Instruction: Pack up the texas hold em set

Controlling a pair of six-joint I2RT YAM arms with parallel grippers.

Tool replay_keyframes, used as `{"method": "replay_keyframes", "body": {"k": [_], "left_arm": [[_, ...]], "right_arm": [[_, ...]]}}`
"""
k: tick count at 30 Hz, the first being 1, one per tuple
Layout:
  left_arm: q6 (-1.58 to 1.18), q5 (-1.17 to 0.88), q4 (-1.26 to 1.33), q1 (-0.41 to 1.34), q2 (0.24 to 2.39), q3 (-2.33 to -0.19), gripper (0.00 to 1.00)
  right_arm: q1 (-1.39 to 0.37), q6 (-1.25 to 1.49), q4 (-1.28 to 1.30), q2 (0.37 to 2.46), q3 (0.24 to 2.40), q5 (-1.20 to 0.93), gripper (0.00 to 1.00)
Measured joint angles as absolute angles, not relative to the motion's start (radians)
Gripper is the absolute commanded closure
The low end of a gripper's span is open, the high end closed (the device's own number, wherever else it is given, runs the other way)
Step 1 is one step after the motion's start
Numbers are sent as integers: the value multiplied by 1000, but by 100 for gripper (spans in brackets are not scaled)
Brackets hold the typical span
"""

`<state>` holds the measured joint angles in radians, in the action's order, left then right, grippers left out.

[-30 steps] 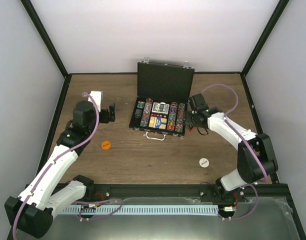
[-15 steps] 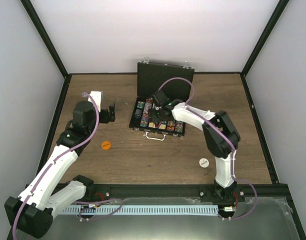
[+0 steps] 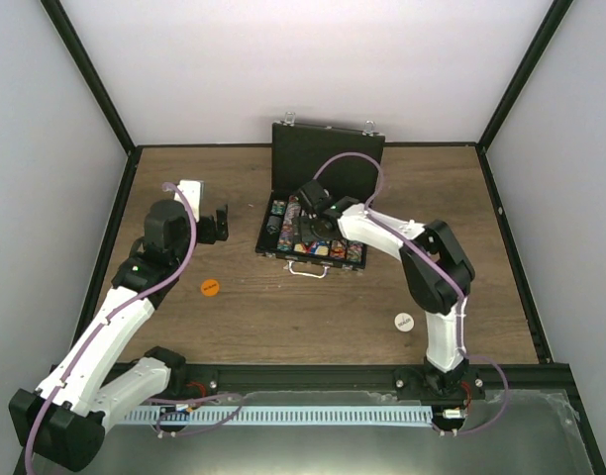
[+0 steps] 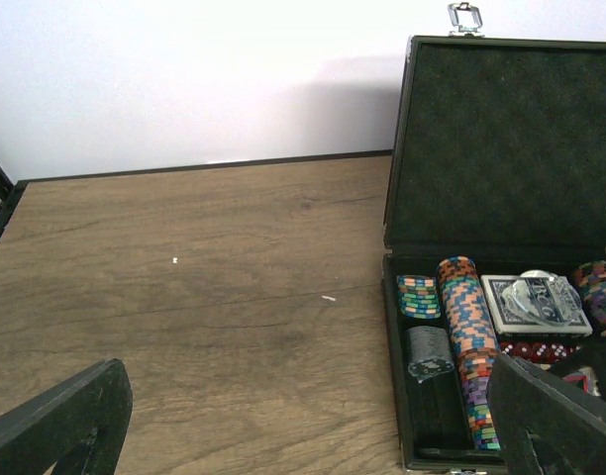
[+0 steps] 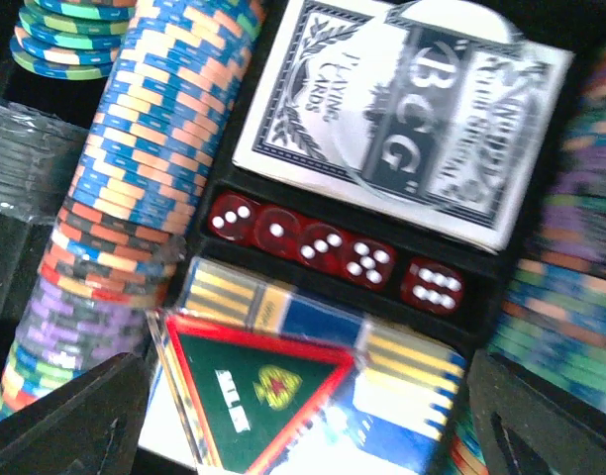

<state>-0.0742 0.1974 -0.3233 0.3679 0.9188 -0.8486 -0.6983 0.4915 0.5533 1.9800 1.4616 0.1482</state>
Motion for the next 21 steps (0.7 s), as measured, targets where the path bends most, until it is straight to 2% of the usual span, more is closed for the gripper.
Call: {"method": "replay_keyframes", "body": {"k": [7, 11, 16, 21], "left_arm": [[-74, 197, -323, 368, 919, -849, 0], [-74, 197, -323, 368, 919, -849, 0], [-74, 197, -323, 368, 915, -849, 0], [-74, 197, -323, 368, 912, -849, 0]], "right_arm": [[-698, 506, 564, 1814, 1352, 218, 11], [-698, 529, 577, 1729, 1272, 252, 3], [-677, 593, 623, 1515, 1069, 256, 0], [-575, 704, 704, 1285, 843, 183, 0]]}}
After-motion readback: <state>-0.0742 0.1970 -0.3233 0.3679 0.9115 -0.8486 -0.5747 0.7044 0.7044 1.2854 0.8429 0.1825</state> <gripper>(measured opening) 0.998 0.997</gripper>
